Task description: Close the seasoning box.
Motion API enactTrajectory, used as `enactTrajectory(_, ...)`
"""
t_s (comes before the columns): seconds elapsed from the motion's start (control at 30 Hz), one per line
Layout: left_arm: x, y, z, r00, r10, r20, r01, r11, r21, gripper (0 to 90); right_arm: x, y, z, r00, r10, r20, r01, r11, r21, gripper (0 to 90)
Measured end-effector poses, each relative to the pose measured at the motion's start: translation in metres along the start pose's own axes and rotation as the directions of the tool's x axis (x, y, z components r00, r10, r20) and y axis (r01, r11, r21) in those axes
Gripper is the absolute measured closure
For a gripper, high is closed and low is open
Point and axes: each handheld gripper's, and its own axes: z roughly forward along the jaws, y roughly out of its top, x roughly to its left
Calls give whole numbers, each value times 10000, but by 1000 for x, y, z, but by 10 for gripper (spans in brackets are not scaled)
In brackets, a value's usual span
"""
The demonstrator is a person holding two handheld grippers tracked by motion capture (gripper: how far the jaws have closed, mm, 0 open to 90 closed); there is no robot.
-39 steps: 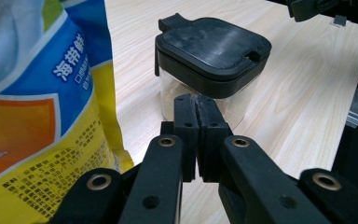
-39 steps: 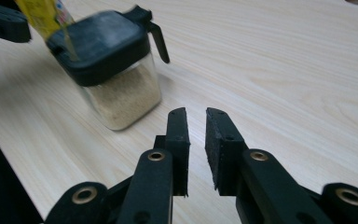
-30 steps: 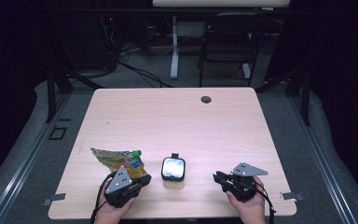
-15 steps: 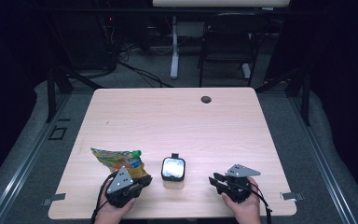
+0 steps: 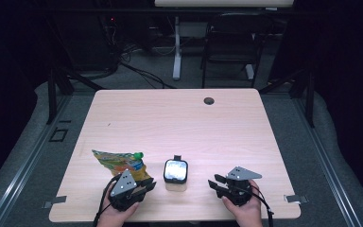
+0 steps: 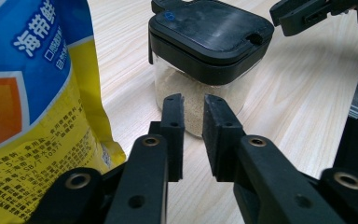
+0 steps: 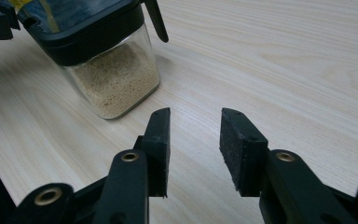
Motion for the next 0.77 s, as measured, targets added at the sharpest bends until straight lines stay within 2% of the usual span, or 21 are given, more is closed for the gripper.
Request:
enactTrajectory(0.33, 0, 0, 1, 10000, -37, 81, 37, 10000, 41, 750, 1, 1, 0, 10000, -63, -30, 63, 10000, -32, 625)
enactTrajectory(0.6, -1, -1, 3, 9999, -86, 120, 85, 10000, 38, 731, 2, 2, 0, 10000, -28, -88, 27, 9999, -131, 588)
enactTrajectory(0.77, 0, -1, 3, 9999, -75, 140, 73, 9999, 116, 719, 1, 2, -2, 10000, -40, -18, 40, 10000, -7, 570)
